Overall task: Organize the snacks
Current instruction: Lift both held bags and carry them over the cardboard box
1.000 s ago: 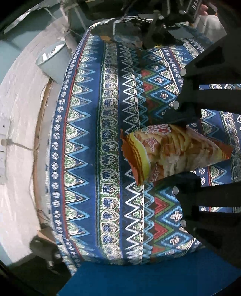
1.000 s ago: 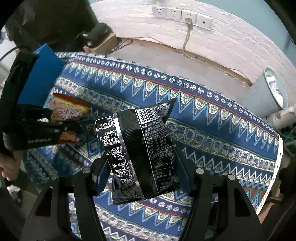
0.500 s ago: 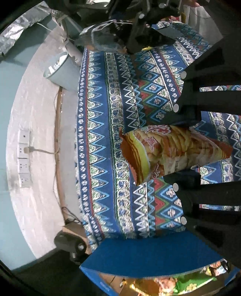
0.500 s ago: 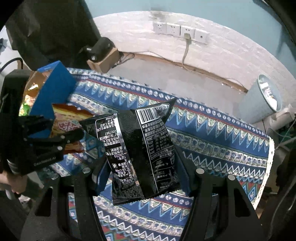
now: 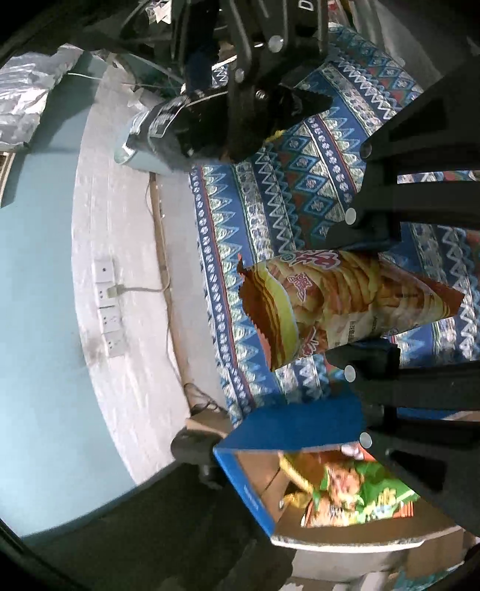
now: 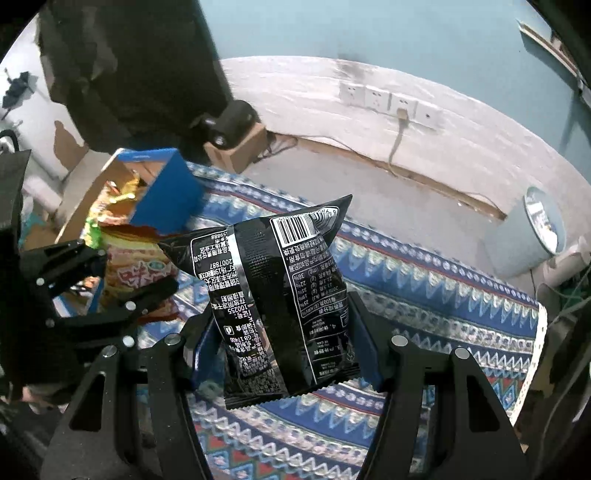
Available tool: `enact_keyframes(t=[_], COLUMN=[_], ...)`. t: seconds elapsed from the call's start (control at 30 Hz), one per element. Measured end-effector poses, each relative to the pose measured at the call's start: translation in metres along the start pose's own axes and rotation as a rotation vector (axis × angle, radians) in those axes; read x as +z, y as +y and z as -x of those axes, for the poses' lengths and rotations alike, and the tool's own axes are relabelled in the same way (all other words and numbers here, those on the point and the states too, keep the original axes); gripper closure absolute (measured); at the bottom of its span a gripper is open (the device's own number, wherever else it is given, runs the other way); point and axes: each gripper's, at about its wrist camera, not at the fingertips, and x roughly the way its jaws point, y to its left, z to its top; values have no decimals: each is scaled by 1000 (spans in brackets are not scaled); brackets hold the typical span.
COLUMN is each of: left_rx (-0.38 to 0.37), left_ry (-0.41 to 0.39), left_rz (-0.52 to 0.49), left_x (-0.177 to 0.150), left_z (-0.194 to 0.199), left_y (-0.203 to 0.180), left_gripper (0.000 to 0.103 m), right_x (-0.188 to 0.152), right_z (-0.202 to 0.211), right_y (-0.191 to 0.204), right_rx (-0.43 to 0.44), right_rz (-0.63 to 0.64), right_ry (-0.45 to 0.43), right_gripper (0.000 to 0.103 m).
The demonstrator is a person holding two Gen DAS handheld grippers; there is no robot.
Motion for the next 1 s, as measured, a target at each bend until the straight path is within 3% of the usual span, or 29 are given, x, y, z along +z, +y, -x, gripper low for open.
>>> enact_keyframes(t=[0.4, 0.57, 1.0], left_rx=[76, 85, 195], left_ry=[-89, -91, -97], left_rz=[44, 87, 230], left_x=[-22, -35, -75], left_z=[39, 48, 64], left_y=[57, 90, 177], left_gripper=[68, 68, 68], right_x=[27, 37, 56], right_z=[5, 0, -35], right_y=[68, 94, 164], right_rx=[78, 113, 222], right_rz=[78, 104, 157], right_ry=[-34, -32, 13], right_gripper=[40, 40, 40])
